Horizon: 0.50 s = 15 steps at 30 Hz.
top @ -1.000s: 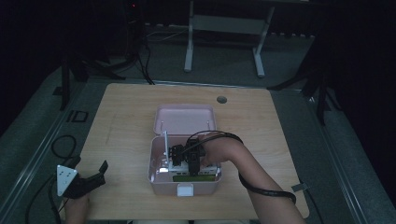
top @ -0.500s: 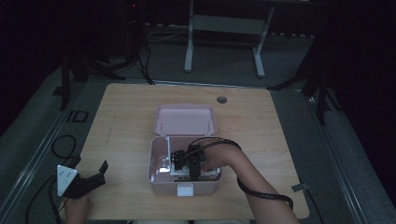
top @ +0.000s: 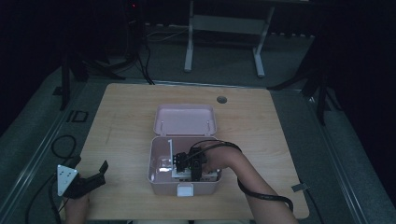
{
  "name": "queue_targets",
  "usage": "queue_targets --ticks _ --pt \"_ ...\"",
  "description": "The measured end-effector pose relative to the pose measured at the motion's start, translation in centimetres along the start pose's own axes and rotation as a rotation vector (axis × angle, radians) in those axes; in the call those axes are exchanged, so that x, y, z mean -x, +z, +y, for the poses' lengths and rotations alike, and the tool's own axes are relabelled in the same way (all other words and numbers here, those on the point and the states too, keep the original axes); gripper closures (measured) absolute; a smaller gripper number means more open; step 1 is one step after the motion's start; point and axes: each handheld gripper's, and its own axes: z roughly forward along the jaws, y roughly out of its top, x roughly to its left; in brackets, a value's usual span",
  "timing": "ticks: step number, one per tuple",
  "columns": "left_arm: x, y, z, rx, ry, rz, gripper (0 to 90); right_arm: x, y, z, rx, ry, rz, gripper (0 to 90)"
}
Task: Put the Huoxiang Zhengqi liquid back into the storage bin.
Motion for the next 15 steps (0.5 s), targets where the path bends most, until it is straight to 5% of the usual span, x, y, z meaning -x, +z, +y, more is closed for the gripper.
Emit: queue_targets --ticks 15 --pt "-0.01 0.00 0.00 -0.001 -0.001 -0.002 0.4 0.07 -0.60 -0.17 -0.007 0.017 0.018 53.2"
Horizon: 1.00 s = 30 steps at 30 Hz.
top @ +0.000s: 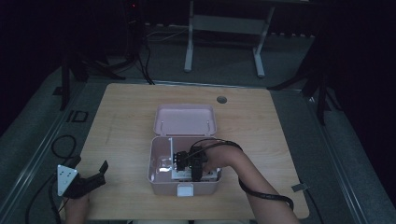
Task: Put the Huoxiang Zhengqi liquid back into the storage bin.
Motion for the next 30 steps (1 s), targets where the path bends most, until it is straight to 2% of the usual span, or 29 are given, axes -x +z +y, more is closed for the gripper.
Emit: queue_targets --ticks 7,15,22,25,30 --pt "0.0 0.0 0.0 0.002 0.000 0.000 0.3 -0.3 -2.8 -0.7 0.048 -0.010 -0.014 52.9" --pt "0.0 0.0 0.0 0.001 0.001 0.000 0.4 0.0 -5.2 -2.4 0.105 0.027 -0.052 48.3" --pt "0.0 0.0 0.0 0.002 0.001 0.001 0.4 -0.1 -6.9 -4.5 0.187 0.046 -0.106 43.8" --pt "0.0 0.0 0.0 0.000 0.000 0.000 0.4 -0.1 -7.2 -5.6 0.216 0.061 -0.133 42.9" --pt "0.0 0.0 0.0 0.003 0.001 0.000 0.4 0.6 -7.5 -7.8 0.261 0.123 -0.165 39.7"
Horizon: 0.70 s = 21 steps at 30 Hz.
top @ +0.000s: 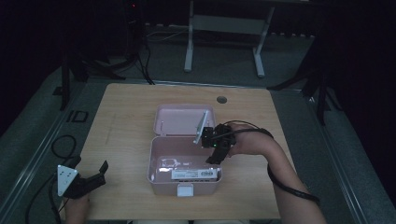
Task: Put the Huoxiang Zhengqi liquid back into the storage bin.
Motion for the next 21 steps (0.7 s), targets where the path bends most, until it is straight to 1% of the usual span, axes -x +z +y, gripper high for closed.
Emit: queue_targets --ticks 4,5,7,11,16,18,21 --pt "0.0 0.0 0.0 0.000 0.002 0.001 0.4 0.7 -0.5 -1.6 0.026 0.048 -0.042 36.1" --pt "0.0 0.0 0.0 -0.001 0.002 0.000 0.4 0.8 -0.6 -2.1 0.032 0.057 -0.051 34.0" --pt "0.0 0.0 0.0 -0.002 0.004 0.002 0.3 1.2 -0.8 -2.9 0.050 0.091 -0.072 32.8" --pt "0.0 0.0 0.0 -0.002 0.002 0.000 0.4 2.0 -0.9 -4.4 0.078 0.144 -0.088 26.6" --pt "0.0 0.0 0.0 -0.001 0.001 0.001 0.3 2.7 -0.2 -6.1 0.107 0.194 -0.122 20.5" --pt "0.0 0.0 0.0 -0.001 0.003 0.000 0.4 3.0 0.2 -6.8 0.107 0.228 -0.118 18.0" --pt "0.0 0.0 0.0 0.000 0.002 -0.001 0.3 3.5 1.0 -7.8 0.115 0.266 -0.131 14.9"
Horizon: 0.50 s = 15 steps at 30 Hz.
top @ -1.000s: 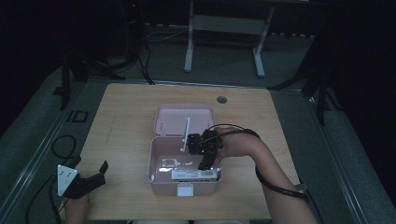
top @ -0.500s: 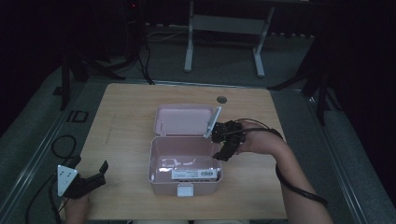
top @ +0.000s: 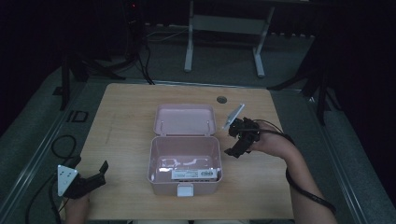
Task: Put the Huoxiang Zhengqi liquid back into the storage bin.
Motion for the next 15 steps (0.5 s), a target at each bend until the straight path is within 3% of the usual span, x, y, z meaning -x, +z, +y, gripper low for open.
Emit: queue_targets --ticks 8,15 --pt "0.0 0.0 0.0 0.000 0.000 0.000 0.4 1.0 2.6 -3.1 0.047 0.092 -0.006 12.9" --pt "0.0 0.0 0.0 0.000 0.000 0.000 0.4 1.3 5.8 -5.9 0.136 0.160 -0.086 12.2"
